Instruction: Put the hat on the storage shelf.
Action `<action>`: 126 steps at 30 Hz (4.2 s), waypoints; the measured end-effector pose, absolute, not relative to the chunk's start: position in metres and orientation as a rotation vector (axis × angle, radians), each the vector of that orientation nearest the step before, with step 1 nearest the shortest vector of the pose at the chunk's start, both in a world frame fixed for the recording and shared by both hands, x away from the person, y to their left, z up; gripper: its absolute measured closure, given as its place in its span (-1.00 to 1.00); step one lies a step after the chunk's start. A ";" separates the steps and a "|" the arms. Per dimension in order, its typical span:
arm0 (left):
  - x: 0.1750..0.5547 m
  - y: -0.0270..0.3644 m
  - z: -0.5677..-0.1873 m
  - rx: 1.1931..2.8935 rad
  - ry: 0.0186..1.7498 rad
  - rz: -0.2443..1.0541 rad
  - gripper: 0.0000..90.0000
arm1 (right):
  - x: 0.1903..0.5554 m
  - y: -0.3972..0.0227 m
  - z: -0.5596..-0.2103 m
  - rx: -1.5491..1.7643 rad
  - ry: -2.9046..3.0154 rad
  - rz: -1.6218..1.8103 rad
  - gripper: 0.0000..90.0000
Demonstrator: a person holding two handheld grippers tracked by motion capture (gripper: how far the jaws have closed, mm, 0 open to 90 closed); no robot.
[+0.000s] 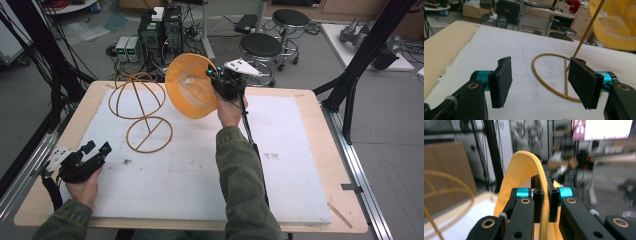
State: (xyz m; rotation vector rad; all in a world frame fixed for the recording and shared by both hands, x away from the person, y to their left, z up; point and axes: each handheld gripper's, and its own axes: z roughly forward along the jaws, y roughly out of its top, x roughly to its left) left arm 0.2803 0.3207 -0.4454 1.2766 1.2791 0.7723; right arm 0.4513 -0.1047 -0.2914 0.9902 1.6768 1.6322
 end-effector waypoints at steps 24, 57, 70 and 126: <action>0.278 0.316 -0.442 1.296 1.235 0.797 -0.20 | 0.445 -0.056 -0.224 0.781 1.398 1.638 0.94; 0.278 0.317 -0.441 1.294 1.230 0.787 -0.20 | 0.399 0.047 -0.222 0.528 1.769 1.793 0.93; 0.279 0.318 -0.441 1.284 1.234 0.788 -0.20 | 0.371 0.065 -0.260 0.542 2.000 1.931 0.92; 0.281 0.320 -0.443 1.287 1.245 0.753 -0.21 | 0.340 0.080 -0.318 0.528 2.125 1.929 -0.25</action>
